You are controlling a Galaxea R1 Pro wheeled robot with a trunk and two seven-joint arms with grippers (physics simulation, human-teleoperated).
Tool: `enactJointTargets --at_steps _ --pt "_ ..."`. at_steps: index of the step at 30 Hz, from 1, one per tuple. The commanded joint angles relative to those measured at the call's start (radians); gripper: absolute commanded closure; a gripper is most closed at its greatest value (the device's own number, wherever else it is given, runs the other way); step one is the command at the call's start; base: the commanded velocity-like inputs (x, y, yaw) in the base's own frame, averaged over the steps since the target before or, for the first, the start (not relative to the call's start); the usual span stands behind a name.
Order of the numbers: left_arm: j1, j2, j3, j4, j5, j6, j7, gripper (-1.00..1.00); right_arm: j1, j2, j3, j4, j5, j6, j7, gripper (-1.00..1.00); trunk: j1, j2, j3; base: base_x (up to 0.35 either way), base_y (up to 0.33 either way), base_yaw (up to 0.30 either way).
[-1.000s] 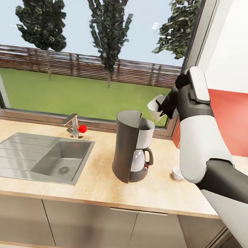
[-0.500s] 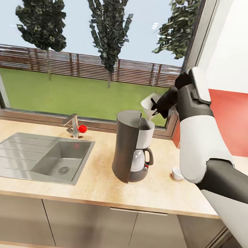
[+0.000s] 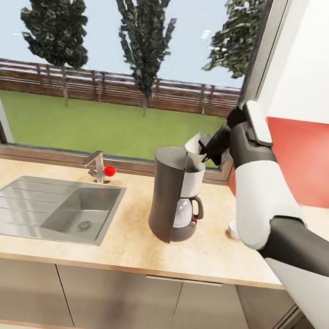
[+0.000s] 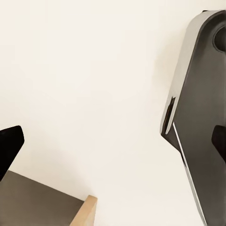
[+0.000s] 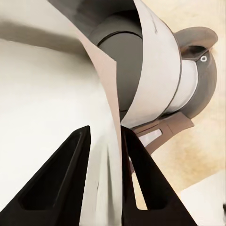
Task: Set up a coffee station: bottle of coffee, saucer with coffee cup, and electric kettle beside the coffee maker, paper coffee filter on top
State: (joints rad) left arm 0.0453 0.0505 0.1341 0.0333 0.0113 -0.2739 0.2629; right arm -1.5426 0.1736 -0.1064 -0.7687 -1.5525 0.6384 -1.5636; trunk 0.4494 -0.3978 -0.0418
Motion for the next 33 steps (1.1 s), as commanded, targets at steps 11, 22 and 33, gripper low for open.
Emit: enactJointTargets --at_steps 11,22,33 --pt "-0.001 0.0 0.005 0.002 0.001 -0.007 -0.001 -1.0 0.012 0.001 -0.005 -0.003 0.0 0.007 -0.007 1.0 0.001 -0.002 -0.002 0.0 0.0 0.0" --pt "-0.001 0.0 0.004 0.002 0.0 -0.006 -0.001 -1.0 0.012 -0.001 -0.004 -0.008 0.0 0.008 -0.007 1.0 0.001 -0.002 -0.002 0.0 0.0 0.0" --pt "-0.001 -0.001 0.004 0.002 0.0 -0.006 -0.001 -1.0 0.012 -0.012 -0.004 -0.009 0.0 0.009 -0.007 1.0 0.001 -0.002 -0.002 0.02 0.0 0.0"
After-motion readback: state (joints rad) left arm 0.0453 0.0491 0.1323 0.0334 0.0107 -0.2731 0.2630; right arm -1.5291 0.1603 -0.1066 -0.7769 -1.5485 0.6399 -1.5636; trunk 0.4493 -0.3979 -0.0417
